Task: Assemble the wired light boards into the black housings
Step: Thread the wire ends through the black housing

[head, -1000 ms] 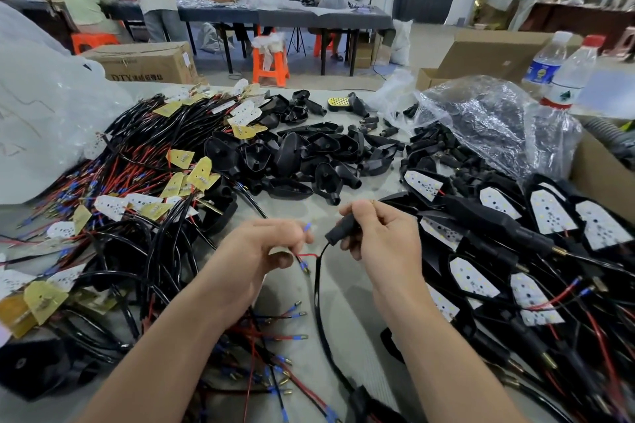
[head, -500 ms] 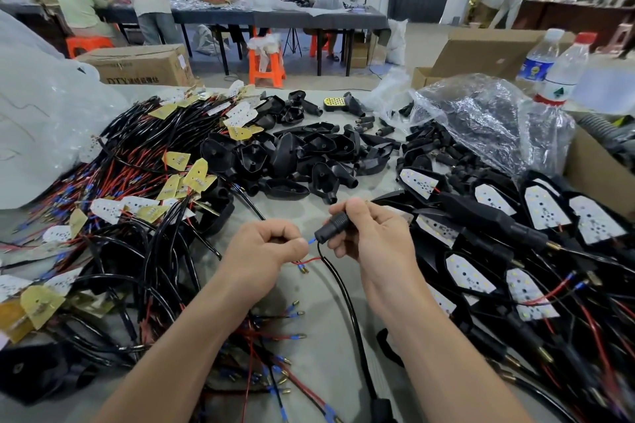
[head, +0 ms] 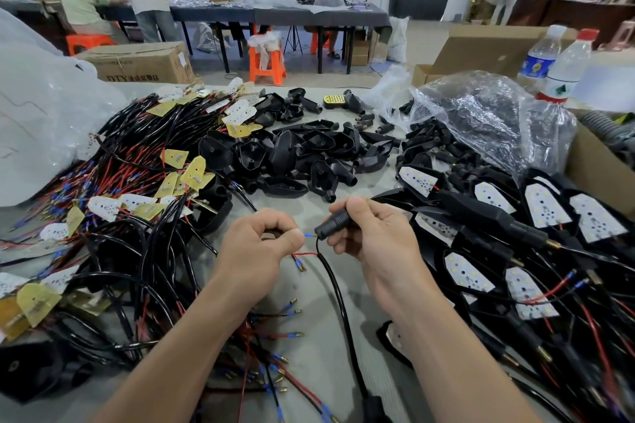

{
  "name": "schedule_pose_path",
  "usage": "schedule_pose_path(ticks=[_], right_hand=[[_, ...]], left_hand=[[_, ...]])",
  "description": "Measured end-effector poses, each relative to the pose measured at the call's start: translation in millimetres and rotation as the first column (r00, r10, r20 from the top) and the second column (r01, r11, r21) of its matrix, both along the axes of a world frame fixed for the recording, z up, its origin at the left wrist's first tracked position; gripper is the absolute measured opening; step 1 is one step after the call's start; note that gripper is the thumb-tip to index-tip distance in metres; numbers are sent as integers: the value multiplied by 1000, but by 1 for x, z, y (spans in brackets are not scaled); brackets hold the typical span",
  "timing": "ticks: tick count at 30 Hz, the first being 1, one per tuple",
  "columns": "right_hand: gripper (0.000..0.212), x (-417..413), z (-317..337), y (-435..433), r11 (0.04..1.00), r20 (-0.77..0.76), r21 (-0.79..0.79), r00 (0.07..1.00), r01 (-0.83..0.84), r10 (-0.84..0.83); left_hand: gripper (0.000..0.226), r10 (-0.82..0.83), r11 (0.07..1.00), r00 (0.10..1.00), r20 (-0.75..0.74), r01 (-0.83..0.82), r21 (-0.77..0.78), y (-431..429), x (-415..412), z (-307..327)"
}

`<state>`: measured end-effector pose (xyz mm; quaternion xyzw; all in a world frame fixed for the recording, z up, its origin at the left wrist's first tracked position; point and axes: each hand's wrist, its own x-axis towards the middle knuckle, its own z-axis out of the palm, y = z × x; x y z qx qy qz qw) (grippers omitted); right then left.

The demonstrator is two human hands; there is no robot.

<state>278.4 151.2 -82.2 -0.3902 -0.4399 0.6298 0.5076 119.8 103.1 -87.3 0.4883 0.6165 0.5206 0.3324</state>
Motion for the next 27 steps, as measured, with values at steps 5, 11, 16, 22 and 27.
schedule_pose_path(ticks=[5, 11, 16, 22, 27], right_hand=[[30, 1, -2, 0, 1000, 5, 22, 1000, 6, -6], [28, 8, 0, 3, 999, 20, -20, 999, -29, 29], [28, 5, 0, 0, 997, 64, -49, 996, -67, 70], [30, 3, 2, 0, 998, -16, -59, 1000, 17, -18], [31, 3, 3, 0, 991, -94, -90, 990, 95, -103]], left_hand=[[26, -82, 993, 997, -16, 83, 83, -2, 6, 1], [33, 24, 990, 995, -92, -11, 139, 0, 12, -11], [23, 29, 986, 945, -327, 27, 166, -3, 14, -15], [16, 35, 996, 999, -34, -32, 85, 2, 5, 0], [9, 9, 998, 981, 194, -19, 53, 0, -2, 7]])
